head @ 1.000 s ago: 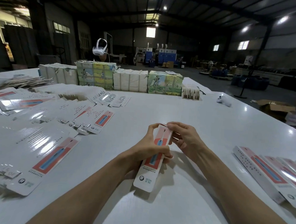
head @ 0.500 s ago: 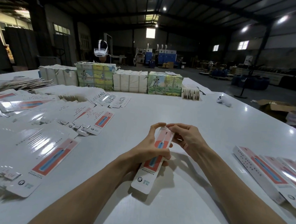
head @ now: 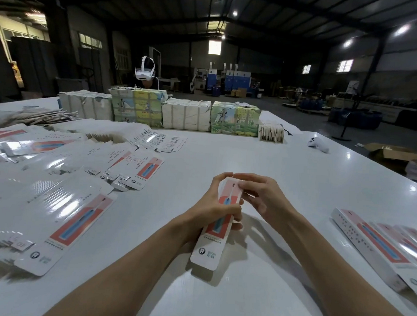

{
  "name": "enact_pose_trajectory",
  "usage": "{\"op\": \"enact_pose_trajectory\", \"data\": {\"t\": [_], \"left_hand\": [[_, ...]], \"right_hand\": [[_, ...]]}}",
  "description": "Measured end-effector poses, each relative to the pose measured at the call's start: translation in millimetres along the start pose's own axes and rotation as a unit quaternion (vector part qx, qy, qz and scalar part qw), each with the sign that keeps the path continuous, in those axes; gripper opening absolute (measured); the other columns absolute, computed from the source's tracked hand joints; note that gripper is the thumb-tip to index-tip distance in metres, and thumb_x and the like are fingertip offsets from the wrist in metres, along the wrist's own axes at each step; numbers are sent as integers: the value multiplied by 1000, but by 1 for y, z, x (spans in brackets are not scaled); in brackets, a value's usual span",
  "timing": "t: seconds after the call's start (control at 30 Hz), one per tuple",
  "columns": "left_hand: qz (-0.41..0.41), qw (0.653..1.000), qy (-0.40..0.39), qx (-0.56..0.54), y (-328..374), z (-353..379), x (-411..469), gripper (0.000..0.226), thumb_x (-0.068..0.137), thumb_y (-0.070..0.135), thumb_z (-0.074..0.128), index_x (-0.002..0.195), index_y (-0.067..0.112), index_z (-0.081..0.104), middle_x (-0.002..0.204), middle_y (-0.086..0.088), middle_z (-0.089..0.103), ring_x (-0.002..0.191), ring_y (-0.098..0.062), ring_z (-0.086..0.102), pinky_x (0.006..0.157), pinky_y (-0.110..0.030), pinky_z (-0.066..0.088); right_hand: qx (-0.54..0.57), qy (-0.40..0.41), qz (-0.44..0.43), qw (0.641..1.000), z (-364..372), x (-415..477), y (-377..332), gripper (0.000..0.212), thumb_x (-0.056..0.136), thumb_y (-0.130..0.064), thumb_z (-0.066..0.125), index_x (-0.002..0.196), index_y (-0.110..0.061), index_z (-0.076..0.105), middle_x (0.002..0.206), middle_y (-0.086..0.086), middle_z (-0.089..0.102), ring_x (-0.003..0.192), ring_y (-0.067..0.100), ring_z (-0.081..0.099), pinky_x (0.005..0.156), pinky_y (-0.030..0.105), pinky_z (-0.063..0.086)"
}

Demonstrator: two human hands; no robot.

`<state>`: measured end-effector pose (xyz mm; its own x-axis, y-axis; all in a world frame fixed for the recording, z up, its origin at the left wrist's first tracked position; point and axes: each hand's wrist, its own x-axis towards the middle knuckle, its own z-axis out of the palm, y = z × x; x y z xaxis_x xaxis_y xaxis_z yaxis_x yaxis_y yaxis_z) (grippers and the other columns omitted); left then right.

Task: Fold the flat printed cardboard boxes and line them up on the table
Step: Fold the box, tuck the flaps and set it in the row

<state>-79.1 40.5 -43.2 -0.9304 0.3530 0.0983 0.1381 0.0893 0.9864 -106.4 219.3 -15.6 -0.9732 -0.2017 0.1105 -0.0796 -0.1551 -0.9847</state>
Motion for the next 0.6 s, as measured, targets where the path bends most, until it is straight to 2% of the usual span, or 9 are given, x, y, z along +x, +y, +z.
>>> {"op": "enact_pose_trajectory", "data": {"t": [0.07, 0.17, 0.27, 0.4, 0.53, 0.6], "left_hand": [[-9, 1000, 11, -19, -2, 0, 0, 90, 77, 21, 82, 140, 56, 29, 120, -11, 60, 85, -25, 79, 70, -31, 63], [-20, 999, 14, -36, -4, -3, -1, 88, 76, 20, 83, 135, 59, 31, 119, -12, 61, 85, -28, 79, 70, -32, 62], [-18, 999, 8, -36, -4, -4, 0, 88, 74, 19, 84, 134, 57, 33, 119, -11, 61, 84, -22, 79, 68, -31, 62], [-21, 999, 1, -32, -5, -6, -3, 85, 77, 17, 85, 130, 60, 34, 119, -11, 61, 84, -22, 79, 66, -30, 62], [-27, 999, 10, -38, -3, -3, -3, 87, 77, 19, 85, 137, 54, 31, 120, -14, 62, 81, -23, 78, 68, -30, 62], [-29, 997, 14, -64, -1, -1, -3, 89, 75, 24, 85, 140, 51, 31, 121, -17, 62, 82, -27, 77, 71, -33, 62]], "right_hand": [[-27, 36, -31, 999, 5, -2, 4, 22, 99, -9, 70, 120, -6, 70, 113, 11, 76, 106, 27, 76, 91, 36, 63], [-46, 48, -61, 996, 7, -4, 10, 20, 97, -13, 74, 115, -6, 73, 109, 11, 78, 103, 30, 76, 89, 38, 63], [6, 40, -45, 998, 4, -4, 9, 21, 93, -10, 75, 112, -1, 77, 109, 13, 79, 102, 33, 77, 88, 39, 64], [48, 17, -10, 999, -1, -2, 7, 34, 79, -14, 79, 108, 3, 78, 115, 16, 78, 107, 35, 75, 91, 41, 63], [28, 22, -13, 999, 3, -3, 11, 21, 95, -11, 72, 111, 2, 77, 110, 18, 78, 104, 36, 75, 95, 45, 61], [-12, 43, -29, 999, 7, -5, 12, 19, 99, -14, 70, 113, -2, 76, 108, 14, 78, 103, 33, 75, 93, 42, 62]]}}
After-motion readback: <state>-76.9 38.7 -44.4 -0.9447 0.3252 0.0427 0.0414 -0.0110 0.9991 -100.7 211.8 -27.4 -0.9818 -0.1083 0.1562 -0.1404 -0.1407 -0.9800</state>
